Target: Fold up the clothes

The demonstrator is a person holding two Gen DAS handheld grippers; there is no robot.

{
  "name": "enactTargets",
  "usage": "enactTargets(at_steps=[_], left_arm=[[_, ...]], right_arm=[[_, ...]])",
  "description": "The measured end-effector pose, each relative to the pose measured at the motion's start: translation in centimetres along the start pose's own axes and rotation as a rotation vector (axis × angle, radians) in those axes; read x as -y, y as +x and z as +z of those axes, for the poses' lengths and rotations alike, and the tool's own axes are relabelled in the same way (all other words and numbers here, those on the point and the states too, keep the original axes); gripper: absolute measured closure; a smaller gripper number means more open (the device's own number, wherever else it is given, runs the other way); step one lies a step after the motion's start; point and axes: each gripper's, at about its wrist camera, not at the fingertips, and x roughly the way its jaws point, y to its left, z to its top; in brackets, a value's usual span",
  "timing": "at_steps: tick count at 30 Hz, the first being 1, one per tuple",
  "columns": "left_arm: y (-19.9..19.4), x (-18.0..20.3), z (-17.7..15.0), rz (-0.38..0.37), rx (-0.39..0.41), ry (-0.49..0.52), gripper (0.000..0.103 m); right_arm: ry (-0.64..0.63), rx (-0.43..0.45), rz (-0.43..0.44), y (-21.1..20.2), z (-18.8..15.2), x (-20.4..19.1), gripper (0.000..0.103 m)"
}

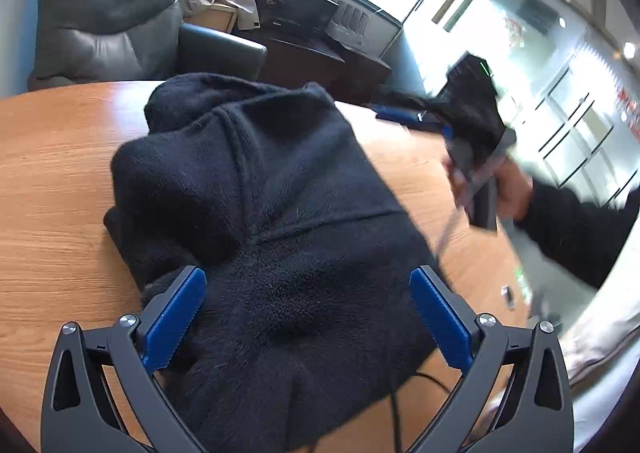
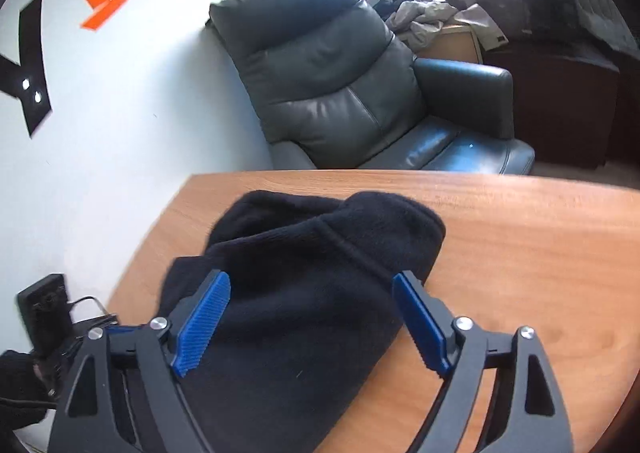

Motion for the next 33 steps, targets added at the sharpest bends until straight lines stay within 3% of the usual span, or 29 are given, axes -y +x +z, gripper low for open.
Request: enactTargets(at_steps=[2,4,6,9,14,18,23,28,33], left_arm=[[-1.7,-2.2,0.4,-0.01,-0.028,-0.044,0.0],[-3.4,-4.6,0.2,-0.008,-0.059,-0.091,0.0],[-4.4,-7.6,-0.3,-0.035,-0.089,-0.205,0.0],[-1.3,-11.8,0.0,-0.131,-0.154,-0.376,0.0],[3.6,-11.6,0.1,-0.237,-0.262,-0.374,0.0],[6.9,-12.0,-1.1,-0.225,-0.373,-0.411,0.0],[6.3,-13.6,-2.0,-0.332,-0.327,-0.49,0.0],[6.5,-14.3,-2.4,-0.413,-0.338,-0.49,0.0],[6.9,-15.0,-2.2,-0.399,-0.387,-0.548,0.0]], right_arm=[[0.054,-0.054,0.084,-1.7,-2.4,-0.3,0.008],[0.086,-0.17,0.132,-2.6,-5.8,-0.7,0.008],[0.083,-0.288,0.121,-3.0,-9.0,-0.8,0.008],[0.132,-0.354,0.07,-3.2,-12.0,0.4,0.008],[0.219,-0.327,0.103,-1.0,-12.5,1.4,0.008],[0.228,-0.31,0.161,0.2,-12.6,1.1,0.008],[0.264,-0.29,0.218,0.3,-13.2,1.8,0.004],[0.236,-0.333,0.269,0.6,-13.3,0.5,0.0],[0.204,-0.376,0.259,2.1,-12.7,-0.4,0.0]])
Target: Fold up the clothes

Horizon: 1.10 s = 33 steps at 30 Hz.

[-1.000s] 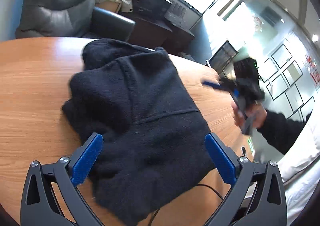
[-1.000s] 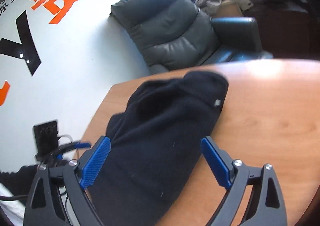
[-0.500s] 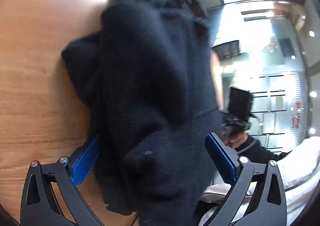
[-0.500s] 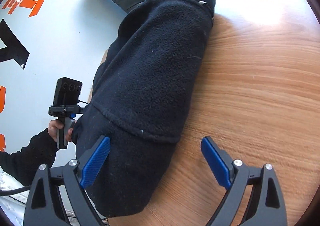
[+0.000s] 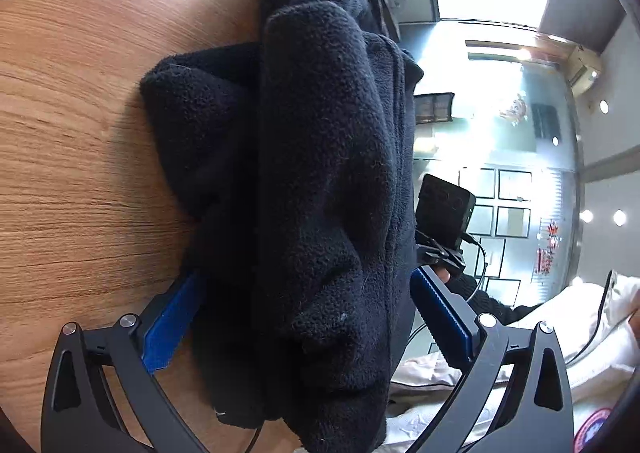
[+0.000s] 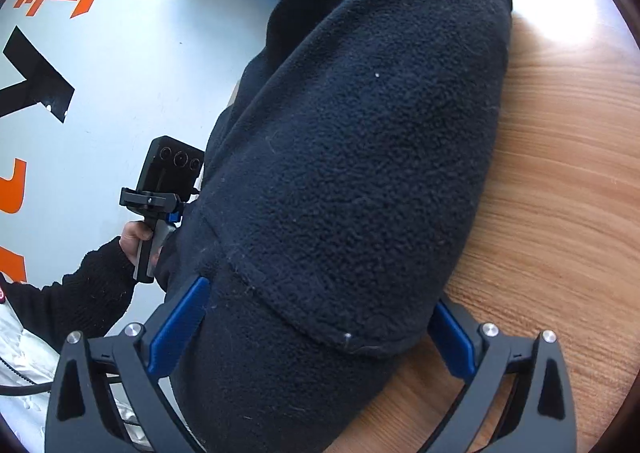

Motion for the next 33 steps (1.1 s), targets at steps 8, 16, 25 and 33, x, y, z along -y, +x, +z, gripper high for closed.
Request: enactTargets(at_steps=[8,16,25,33], left_arm=[[3.1,1.5,0.9,0.019,0.037,-0.017,0.001],[5.1,3.4,0.4,0.049,0.046,0.041,0.047],[4.8,9.0,-0.7,0.062,0.103,0.174,0.058],[-2.8,12.1,-2.7,0.141,0.244,0.219,0.058]], right_arm=[[-0.015,0.013,-0.08,-1.3,-0.8,-0.3,0.011],[-0.007,0.027,-0.101,-4.0,-3.4,-0.4,0.038],[-0.119,0.042,-0.207,-7.3,-7.3,-4.6,0.052],[-0.283,0.062,-0.173,-8.4,-8.4,-12.5,0.053]])
